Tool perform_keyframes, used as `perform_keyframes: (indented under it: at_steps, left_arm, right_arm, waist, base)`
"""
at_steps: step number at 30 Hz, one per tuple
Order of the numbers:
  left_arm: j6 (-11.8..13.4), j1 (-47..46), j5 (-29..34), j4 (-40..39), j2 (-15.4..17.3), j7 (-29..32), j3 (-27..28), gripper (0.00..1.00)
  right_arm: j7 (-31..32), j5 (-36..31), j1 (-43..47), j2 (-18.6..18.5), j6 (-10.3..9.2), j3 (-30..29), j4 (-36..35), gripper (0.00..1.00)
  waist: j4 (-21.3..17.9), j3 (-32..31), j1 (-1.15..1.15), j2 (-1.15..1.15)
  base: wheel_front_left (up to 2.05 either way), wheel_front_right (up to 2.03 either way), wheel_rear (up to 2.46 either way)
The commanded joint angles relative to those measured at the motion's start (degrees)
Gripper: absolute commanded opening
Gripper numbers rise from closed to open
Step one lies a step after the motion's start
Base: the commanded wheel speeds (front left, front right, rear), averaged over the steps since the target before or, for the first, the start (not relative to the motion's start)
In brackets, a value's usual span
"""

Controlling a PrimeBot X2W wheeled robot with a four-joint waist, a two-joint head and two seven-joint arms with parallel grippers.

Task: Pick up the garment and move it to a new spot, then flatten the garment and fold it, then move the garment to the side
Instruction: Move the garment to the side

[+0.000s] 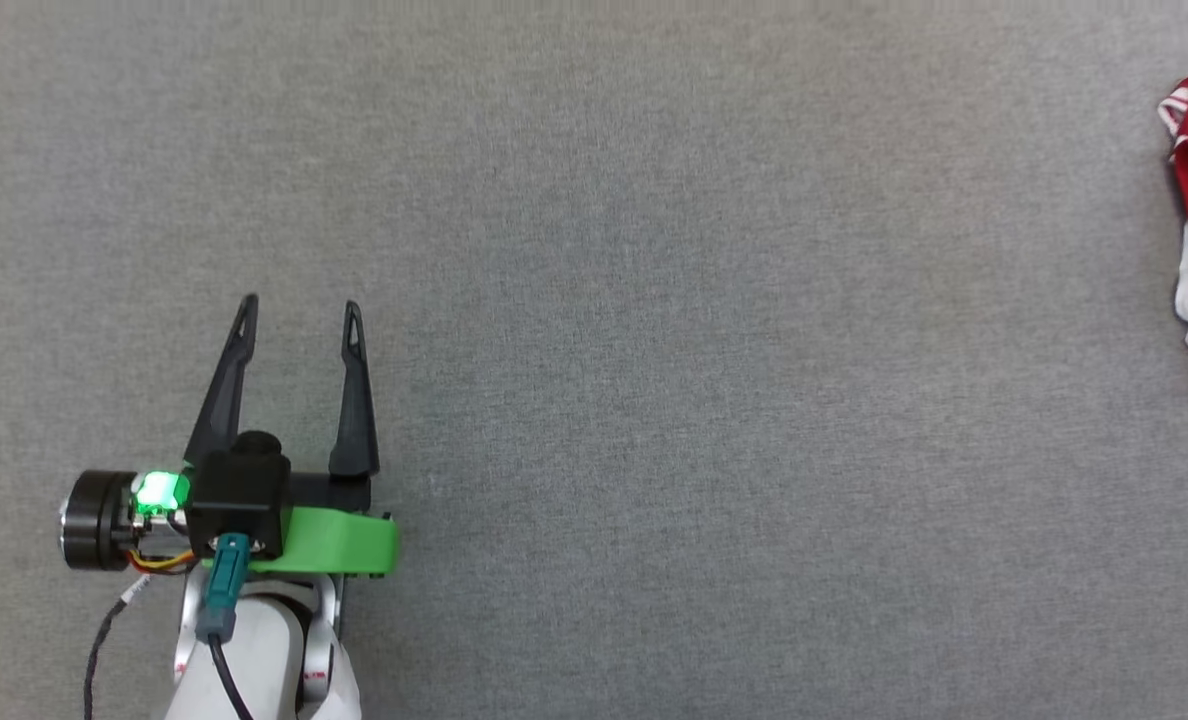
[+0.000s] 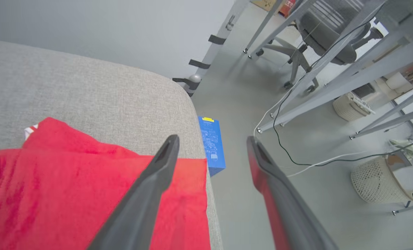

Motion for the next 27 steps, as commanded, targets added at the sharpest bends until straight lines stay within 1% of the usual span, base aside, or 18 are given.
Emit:
perform_keyframes:
  at_steps: [1, 3, 4, 6, 8, 10, 13, 17, 21, 27]
  left_arm:
    - [0.4, 1.1, -0.5, 0.2, -0.4, -0.3, 0.0, 1.00]
    - [0.5, 1.9, -0.6, 0.4, -0.7, -0.3, 0.1, 1.00]
    - [0.5, 2.3, -0.7, 0.5, -0.9, -0.3, 0.2, 1.00]
    - [0.4, 3.0, -0.9, 0.8, -1.1, -0.3, 0.3, 1.00]
    - [0.3, 3.5, -1.0, 1.2, -1.3, -0.3, 0.4, 1.00]
    - [0.2, 4.0, -1.0, 1.4, -1.6, -0.3, 0.5, 1.00]
    - [0.0, 4.8, -1.1, 1.8, -1.9, -0.3, 0.8, 1.00]
    - [-0.4, 5.9, -1.3, 2.4, -2.4, -0.3, 0.9, 1.00]
    - [-0.9, 6.6, -1.3, 2.8, -3.0, -0.3, 1.1, 1.00]
    - [-1.5, 7.7, -1.5, 3.5, -3.7, -0.3, 1.5, 1.00]
  right_arm:
    - [-3.8, -1.4, 0.8, 0.1, -0.05, -0.9, -0.5, 1.00]
    - [-8.4, -3.3, 0.8, 0.7, -0.05, -2.3, -1.0, 1.00]
    - [-9.5, -4.1, 0.8, 1.2, -0.05, -3.1, -1.4, 1.00]
    - [-10.9, -6.7, 0.8, 2.4, -0.05, -5.0, -3.5, 1.00]
    - [-11.2, -9.4, 1.2, 4.5, -0.05, -7.8, -7.5, 1.00]
    - [-11.2, -11.6, 2.7, 7.4, -0.05, -11.6, -14.0, 1.00]
    - [-11.3, -14.3, 7.1, 12.8, -0.05, -16.2, -23.3, 1.00]
    - [-11.3, -16.7, 13.4, 19.9, -0.05, -18.2, -32.0, 1.00]
    - [-11.3, -19.3, 19.3, 26.7, -0.05, -18.3, -37.6, 1.00]
    - [-11.3, -21.3, 28.6, 35.2, -0.05, -19.3, -42.8, 1.00]
  waist:
    - [0.5, -4.0, 0.00, 0.00]
    - [0.9, -5.3, 0.00, 0.00]
    - [1.1, -5.9, 0.00, 0.00]
    - [1.5, -7.0, 0.00, 0.00]
    - [2.1, -8.2, 0.00, 0.00]
    - [2.7, -9.3, 0.00, 0.00]
    - [3.8, -11.1, 0.00, 0.00]
    - [5.2, -13.3, 0.00, 0.00]
    - [6.6, -15.1, 0.00, 0.00]
    - [8.5, -17.6, 0.00, 0.00]
  base:
    - [0.00, 0.00, 0.00]
    - [0.00, 0.00, 0.00]
    - [0.00, 0.00, 0.00]
    - [0.00, 0.00, 0.00]
    - [0.00, 0.00, 0.00]
    - [0.00, 0.00, 0.00]
    - [0.00, 0.00, 0.00]
    - [0.00, 0.00, 0.00]
    - [0.00, 0.00, 0.00]
    - [0.00, 0.00, 0.00]
